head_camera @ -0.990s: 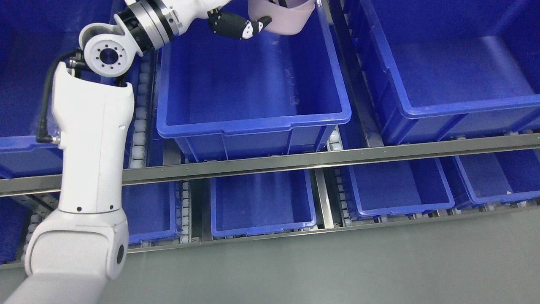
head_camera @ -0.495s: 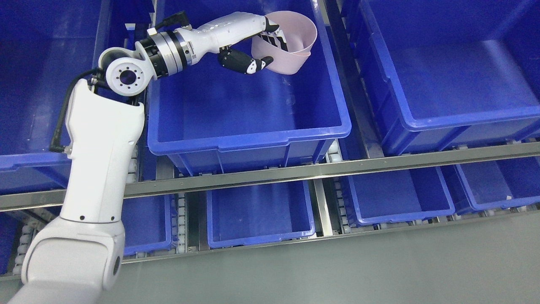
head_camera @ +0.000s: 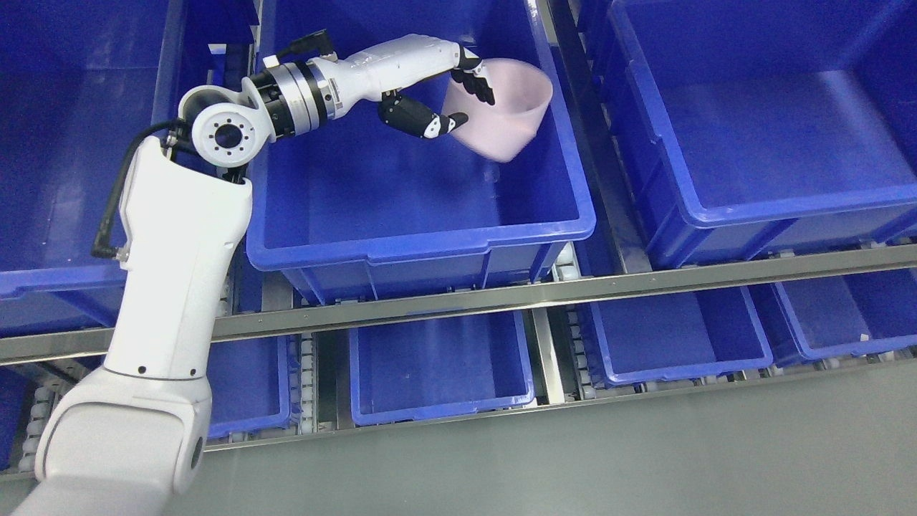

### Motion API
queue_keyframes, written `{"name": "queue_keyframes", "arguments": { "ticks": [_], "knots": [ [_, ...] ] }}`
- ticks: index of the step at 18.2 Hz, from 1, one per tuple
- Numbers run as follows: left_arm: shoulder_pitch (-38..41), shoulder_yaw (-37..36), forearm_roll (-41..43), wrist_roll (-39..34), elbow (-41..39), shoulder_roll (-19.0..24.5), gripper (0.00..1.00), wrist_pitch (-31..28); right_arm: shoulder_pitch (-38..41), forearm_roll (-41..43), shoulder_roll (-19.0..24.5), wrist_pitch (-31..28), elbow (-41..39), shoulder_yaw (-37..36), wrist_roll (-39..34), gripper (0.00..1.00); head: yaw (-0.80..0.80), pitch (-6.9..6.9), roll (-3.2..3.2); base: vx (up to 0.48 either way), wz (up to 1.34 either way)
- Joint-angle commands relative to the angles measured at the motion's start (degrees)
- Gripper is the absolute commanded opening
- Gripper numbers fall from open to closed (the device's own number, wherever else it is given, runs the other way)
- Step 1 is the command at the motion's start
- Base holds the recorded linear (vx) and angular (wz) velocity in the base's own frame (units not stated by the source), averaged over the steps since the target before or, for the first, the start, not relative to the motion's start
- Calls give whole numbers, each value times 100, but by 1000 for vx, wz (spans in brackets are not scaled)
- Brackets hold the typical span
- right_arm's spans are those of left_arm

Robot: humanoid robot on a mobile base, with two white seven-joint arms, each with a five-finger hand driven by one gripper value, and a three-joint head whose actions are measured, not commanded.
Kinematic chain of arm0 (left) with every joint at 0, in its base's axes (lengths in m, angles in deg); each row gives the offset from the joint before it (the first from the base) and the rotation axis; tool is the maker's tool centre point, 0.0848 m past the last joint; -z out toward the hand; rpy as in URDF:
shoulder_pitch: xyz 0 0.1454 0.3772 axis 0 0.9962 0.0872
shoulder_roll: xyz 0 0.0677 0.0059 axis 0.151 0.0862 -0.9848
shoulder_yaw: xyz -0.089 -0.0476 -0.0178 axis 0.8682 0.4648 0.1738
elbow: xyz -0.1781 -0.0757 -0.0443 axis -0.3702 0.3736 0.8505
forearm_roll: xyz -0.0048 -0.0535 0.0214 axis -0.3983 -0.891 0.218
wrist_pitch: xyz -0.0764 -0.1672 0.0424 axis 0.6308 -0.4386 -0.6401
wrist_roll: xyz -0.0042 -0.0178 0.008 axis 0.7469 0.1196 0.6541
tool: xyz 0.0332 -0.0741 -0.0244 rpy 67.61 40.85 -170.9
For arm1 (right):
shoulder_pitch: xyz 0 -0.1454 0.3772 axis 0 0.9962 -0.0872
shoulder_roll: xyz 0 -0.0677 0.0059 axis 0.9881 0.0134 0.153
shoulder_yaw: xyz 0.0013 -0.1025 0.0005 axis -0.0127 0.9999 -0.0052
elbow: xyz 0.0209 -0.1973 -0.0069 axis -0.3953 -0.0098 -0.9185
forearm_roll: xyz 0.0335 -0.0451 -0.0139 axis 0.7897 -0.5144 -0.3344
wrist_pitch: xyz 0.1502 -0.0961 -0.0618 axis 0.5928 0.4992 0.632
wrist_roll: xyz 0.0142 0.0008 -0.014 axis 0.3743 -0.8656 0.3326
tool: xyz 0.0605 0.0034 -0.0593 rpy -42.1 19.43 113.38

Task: Stack pink IKEA bowls on left shelf middle

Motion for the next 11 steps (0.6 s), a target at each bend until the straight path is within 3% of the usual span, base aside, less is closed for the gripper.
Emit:
{"name": "queue_keyframes", "arguments": {
  "ticks": [1,3,4,6,8,11],
  "knots": [
    [-15,-53,-5,-2,-172,116,53,35,167,0,-100,-3,-193,-62,3,100,0,0,0,0,0],
    [-242,26,-31,-134,-225,-23,61,35,167,0,-100,-3,-193,-62,3,100,0,0,0,0,0],
    [-357,157,-92,-343,-225,-398,68,9,167,0,-100,-3,-193,-62,3,100,0,0,0,0,0],
    [-411,282,-233,-913,-199,-504,71,-43,167,0,-100,6,-193,-70,3,100,0,0,0,0,0],
    [-341,-523,-1177,-1843,-77,-504,78,-244,167,0,-100,6,-193,-62,3,100,0,0,0,0,0],
    [19,-1605,-3234,-3181,-172,-504,96,-1587,167,0,-100,-3,-193,-62,3,100,0,0,0,0,0]
  ]
}}
